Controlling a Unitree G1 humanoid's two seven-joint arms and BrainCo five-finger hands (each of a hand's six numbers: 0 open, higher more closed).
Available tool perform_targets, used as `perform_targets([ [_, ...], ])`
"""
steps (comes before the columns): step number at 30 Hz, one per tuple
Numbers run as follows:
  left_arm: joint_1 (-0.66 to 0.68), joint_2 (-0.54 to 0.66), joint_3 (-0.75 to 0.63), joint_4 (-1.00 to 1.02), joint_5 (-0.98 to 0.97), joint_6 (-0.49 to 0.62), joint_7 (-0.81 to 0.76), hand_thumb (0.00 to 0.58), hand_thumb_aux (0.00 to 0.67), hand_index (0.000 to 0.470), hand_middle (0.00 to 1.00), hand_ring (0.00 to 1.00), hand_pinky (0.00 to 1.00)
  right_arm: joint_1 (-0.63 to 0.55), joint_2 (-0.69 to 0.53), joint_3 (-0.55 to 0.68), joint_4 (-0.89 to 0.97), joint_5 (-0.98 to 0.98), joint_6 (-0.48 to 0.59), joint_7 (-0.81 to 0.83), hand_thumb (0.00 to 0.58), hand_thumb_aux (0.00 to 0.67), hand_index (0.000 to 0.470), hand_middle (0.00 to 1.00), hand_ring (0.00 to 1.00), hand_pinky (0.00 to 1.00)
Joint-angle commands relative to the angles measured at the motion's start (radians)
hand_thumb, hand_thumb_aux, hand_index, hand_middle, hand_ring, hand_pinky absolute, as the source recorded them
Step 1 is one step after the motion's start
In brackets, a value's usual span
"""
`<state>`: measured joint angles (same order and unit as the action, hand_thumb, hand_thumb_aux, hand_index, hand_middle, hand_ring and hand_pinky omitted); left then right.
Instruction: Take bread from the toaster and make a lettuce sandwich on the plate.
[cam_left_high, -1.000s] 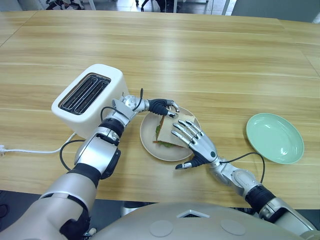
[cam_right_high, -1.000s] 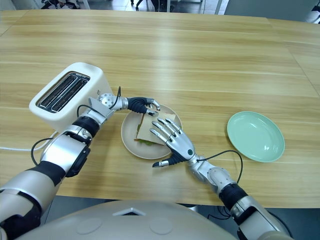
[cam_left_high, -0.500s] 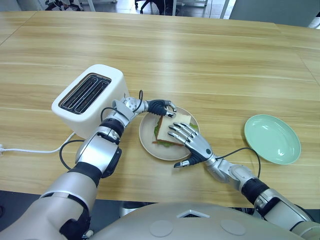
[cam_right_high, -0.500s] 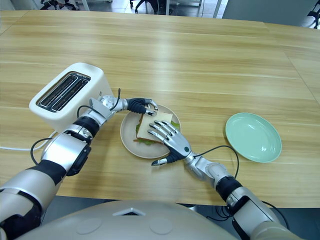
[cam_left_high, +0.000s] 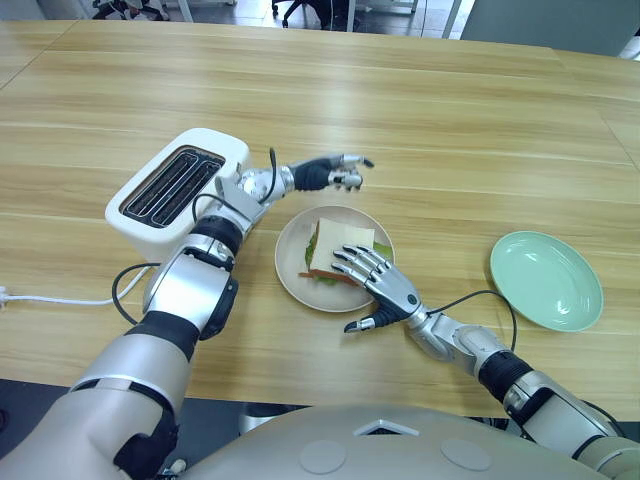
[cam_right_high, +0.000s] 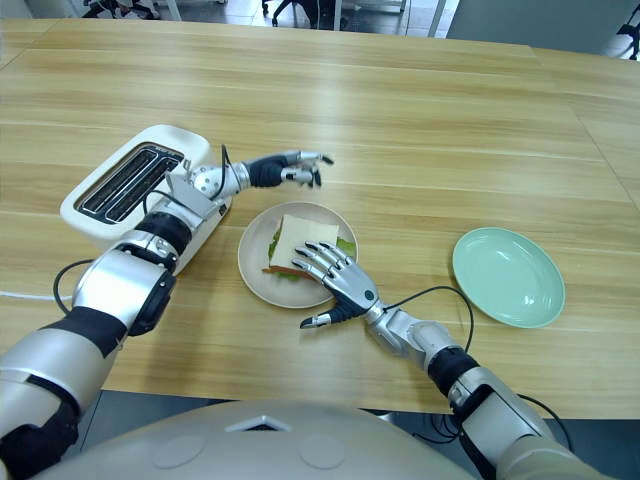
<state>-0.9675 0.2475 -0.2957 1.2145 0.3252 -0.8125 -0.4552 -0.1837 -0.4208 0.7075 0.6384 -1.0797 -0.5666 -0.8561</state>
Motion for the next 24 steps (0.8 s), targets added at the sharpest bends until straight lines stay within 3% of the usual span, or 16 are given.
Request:
perform_targets([
  [1, 0.001, 0.009, 0.025, -0.004, -0.016, -0.021, 0.010, 0.000, 0.000, 0.000, 0.00, 0.00, 0.00, 0.026, -0.004, 0.028, 0.068, -0.007, 0.015, 0.011, 0.000, 0.000, 0.000, 0.00, 0.00, 0.00],
  [8, 0.015, 0.015, 0.142, -0.074, -0.160, -0.058, -0.024, 0.000, 0.000, 0.000, 0.00, 0.00, 0.00, 0.012, 0.000, -0.002, 0.021, 0.014, 0.007, -0.016, 0.000, 0.000, 0.000, 0.00, 0.00, 0.00],
  [13, 0.174, 0.031, 0.178, -0.331, -0.401, -0.079, -0.267, 0.000, 0.000, 0.000, 0.00, 0.00, 0.00, -0.010, 0.033, -0.108, -0.116, 0.217, -0.121, 0.040, 0.000, 0.000, 0.000, 0.00, 0.00, 0.00],
  [14, 0.214, 0.036, 0.175, -0.401, -0.451, -0.070, -0.313, 0.000, 0.000, 0.000, 0.05, 0.05, 0.05, -0.008, 0.039, -0.133, -0.147, 0.281, -0.155, 0.071, 0.000, 0.000, 0.000, 0.00, 0.00, 0.00],
  [15, 0.251, 0.040, 0.173, -0.467, -0.500, -0.053, -0.352, 0.079, 0.047, 0.032, 0.23, 0.23, 0.23, -0.005, 0.046, -0.154, -0.172, 0.357, -0.194, 0.111, 0.000, 0.000, 0.000, 0.00, 0.00, 0.00],
  [16, 0.289, 0.042, 0.177, -0.542, -0.561, -0.020, -0.390, 0.275, 0.184, 0.126, 0.33, 0.33, 0.33, 0.000, 0.052, -0.174, -0.200, 0.443, -0.231, 0.158, 0.000, 0.000, 0.000, 0.00, 0.00, 0.00],
  [17, 0.324, 0.043, 0.183, -0.622, -0.640, 0.037, -0.437, 0.447, 0.349, 0.240, 0.47, 0.47, 0.47, 0.007, 0.057, -0.192, -0.224, 0.520, -0.258, 0.205, 0.049, 0.029, 0.020, 0.03, 0.03, 0.03],
  [18, 0.358, 0.046, 0.190, -0.702, -0.726, 0.103, -0.487, 0.531, 0.476, 0.327, 0.67, 0.67, 0.67, 0.014, 0.058, -0.204, -0.246, 0.592, -0.280, 0.253, 0.328, 0.229, 0.157, 0.27, 0.27, 0.27],
  [19, 0.399, 0.054, 0.195, -0.790, -0.814, 0.176, -0.537, 0.580, 0.662, 0.455, 0.95, 0.95, 0.95, 0.021, 0.054, -0.212, -0.274, 0.672, -0.299, 0.309, 0.489, 0.405, 0.278, 0.56, 0.56, 0.56],
  [20, 0.436, 0.064, 0.198, -0.859, -0.875, 0.230, -0.575, 0.580, 0.670, 0.460, 1.00, 1.00, 1.00, 0.029, 0.047, -0.217, -0.300, 0.740, -0.313, 0.363, 0.559, 0.541, 0.372, 0.76, 0.76, 0.76],
  [21, 0.471, 0.074, 0.199, -0.914, -0.913, 0.263, -0.604, 0.580, 0.670, 0.460, 1.00, 1.00, 1.00, 0.036, 0.040, -0.222, -0.322, 0.802, -0.322, 0.417, 0.580, 0.670, 0.460, 0.96, 0.96, 0.96],
  [24, 0.572, 0.097, 0.194, -1.042, -0.952, 0.316, -0.659, 0.580, 0.670, 0.460, 1.00, 1.00, 1.00, 0.067, 0.010, -0.232, -0.391, 0.974, -0.338, 0.571, 0.580, 0.670, 0.460, 1.00, 1.00, 1.00],
])
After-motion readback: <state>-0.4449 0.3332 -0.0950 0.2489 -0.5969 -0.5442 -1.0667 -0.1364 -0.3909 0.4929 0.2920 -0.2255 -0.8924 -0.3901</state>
